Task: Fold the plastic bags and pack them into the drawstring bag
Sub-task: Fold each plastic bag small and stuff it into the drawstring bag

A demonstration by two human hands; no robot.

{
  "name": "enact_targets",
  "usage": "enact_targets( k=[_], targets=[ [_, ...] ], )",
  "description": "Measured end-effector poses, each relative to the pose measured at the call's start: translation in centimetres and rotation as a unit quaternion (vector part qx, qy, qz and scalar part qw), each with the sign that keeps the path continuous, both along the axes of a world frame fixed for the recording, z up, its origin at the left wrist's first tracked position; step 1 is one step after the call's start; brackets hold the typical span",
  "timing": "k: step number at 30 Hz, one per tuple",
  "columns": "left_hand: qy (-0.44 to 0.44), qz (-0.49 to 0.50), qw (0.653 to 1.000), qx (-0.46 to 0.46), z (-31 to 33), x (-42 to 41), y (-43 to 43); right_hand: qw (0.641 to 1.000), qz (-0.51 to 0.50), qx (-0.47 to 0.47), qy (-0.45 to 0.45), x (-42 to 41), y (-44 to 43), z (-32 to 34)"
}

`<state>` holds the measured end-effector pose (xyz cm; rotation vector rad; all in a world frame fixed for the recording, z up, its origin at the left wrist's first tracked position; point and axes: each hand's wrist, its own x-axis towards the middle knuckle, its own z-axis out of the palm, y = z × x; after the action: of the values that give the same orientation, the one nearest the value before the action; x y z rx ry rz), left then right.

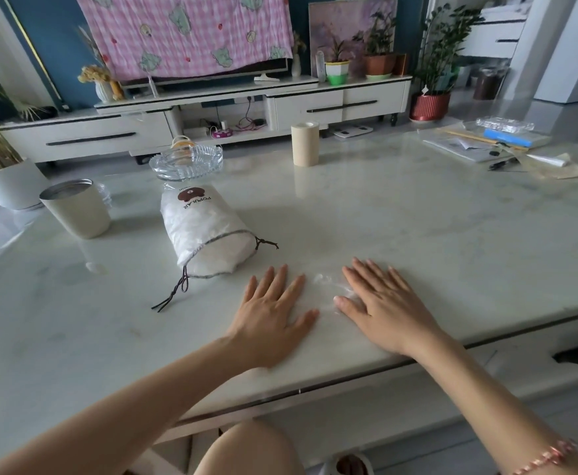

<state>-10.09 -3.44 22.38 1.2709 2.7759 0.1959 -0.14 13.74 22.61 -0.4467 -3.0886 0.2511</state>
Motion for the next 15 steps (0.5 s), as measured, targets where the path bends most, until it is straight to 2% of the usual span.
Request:
enact_targets(
  k=[6,8,11,13,15],
  targets=[
    [-0.021,0.031,0.997,0.075,0.1,0.1,-0.5,0.993,-0.009,-0.050,0.106,0.2,0.1,-0.4],
    [-0.050,0.033,0.983,0.171,-0.1,-0.2,-0.7,0.971,-0.030,-0.129,0.197,0.5,0.4,-0.5],
    [-0.085,0.017,0.933,0.348,-0.1,-0.4,-1.8,0.919,-0.073,-0.217,0.320,1.1,0.7,-0.9],
    [-0.092,-0.016,0.918,0.385,0.1,-0.2,-2.6,0.904,-0.080,-0.208,0.365,1.4,0.7,-1.0],
    [-0.094,-0.076,0.924,0.363,0.3,0.3,-3.0,0.892,-0.070,-0.220,0.388,1.8,0.6,-1.1]
  ],
)
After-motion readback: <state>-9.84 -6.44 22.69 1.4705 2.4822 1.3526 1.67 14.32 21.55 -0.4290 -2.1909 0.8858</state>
